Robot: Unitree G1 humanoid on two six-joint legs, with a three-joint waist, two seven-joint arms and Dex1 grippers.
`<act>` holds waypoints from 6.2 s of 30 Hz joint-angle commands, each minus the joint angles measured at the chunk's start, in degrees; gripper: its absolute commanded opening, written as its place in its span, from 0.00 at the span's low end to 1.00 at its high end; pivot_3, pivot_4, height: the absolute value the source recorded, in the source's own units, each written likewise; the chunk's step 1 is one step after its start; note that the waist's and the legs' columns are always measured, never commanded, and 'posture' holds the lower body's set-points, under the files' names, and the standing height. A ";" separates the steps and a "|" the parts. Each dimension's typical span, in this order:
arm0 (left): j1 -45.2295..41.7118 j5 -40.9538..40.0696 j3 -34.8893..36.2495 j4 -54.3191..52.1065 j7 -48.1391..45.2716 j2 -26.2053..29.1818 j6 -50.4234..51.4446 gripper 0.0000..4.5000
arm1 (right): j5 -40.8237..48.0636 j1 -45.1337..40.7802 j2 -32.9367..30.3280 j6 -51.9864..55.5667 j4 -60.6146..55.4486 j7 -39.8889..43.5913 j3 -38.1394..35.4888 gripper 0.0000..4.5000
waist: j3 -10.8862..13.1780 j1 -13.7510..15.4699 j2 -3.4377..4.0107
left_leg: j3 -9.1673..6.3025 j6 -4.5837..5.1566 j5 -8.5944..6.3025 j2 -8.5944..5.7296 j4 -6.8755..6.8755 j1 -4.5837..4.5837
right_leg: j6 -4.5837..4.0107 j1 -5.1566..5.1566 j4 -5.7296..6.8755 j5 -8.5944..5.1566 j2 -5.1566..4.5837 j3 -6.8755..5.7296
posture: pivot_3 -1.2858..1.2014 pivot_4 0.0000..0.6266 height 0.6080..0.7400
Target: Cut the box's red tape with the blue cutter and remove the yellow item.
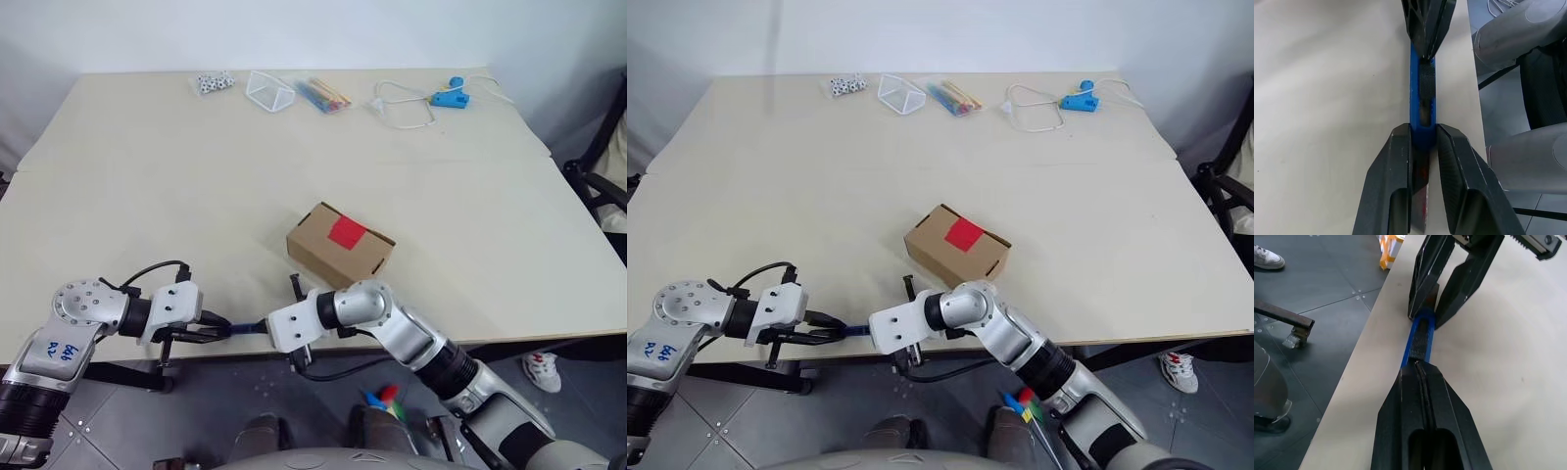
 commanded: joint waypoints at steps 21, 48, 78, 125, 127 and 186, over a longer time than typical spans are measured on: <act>-9.84 -4.99 12.82 14.22 6.69 -3.19 -12.94 0.18 | 37.68 -19.72 -10.89 66.97 -20.97 -2.30 -36.79 0.67 | 0.07 0.52 0.07 | 0.04 0.03 0.01 0.00 -0.01 -0.39 | -0.03 -0.45 0.01 0.02 -0.02 0.01 | 0.52 0.24 1.00; -29.39 -5.95 8.11 23.54 4.05 -16.13 -21.40 0.18 | 45.40 -43.16 -6.10 79.73 14.02 -7.74 -34.81 0.99 | 0.01 -0.77 -0.02 | 0.63 0.05 0.01 -0.06 -0.13 -0.59 | 0.00 -0.80 0.21 0.05 -0.08 -0.11 | 0.52 0.24 1.00; -27.37 -4.98 7.86 21.03 6.35 -15.33 -17.80 0.18 | 44.88 -43.54 -9.15 76.30 17.21 -3.40 -29.57 0.04 | 0.01 -0.57 -0.03 | 0.56 0.05 0.01 -0.06 -0.09 -0.62 | 0.00 -0.79 0.21 0.05 -0.08 -0.14 | 0.52 0.24 1.00; -45.08 0.24 -8.96 22.96 3.34 -23.62 16.58 0.00 | 47.71 -27.16 -21.50 90.90 -17.08 -24.87 -47.55 0.04 | 0.00 -0.12 -0.04 | 0.48 0.05 0.01 -0.10 0.02 -0.94 | 0.02 -0.89 0.03 0.06 -0.05 -0.21 | 0.52 0.24 1.00; -45.24 1.18 -10.22 22.58 3.38 -23.66 17.99 0.00 | 48.03 -26.33 -21.15 91.38 -18.33 -25.22 -47.66 0.04 | 0.00 -0.07 -0.04 | 0.48 0.05 0.01 -0.10 0.02 -0.95 | 0.02 -0.89 0.03 0.06 -0.05 -0.21 | 0.52 0.24 1.00; -47.76 9.29 -16.20 28.57 3.66 -26.56 20.22 0.00 | 53.81 -20.58 -25.22 92.23 -22.14 -24.36 -43.98 0.04 | -0.01 0.94 -0.05 | 0.47 0.06 0.02 -0.09 0.24 -0.94 | 0.02 -0.85 0.14 0.07 -0.06 -0.16 | 0.52 0.24 1.00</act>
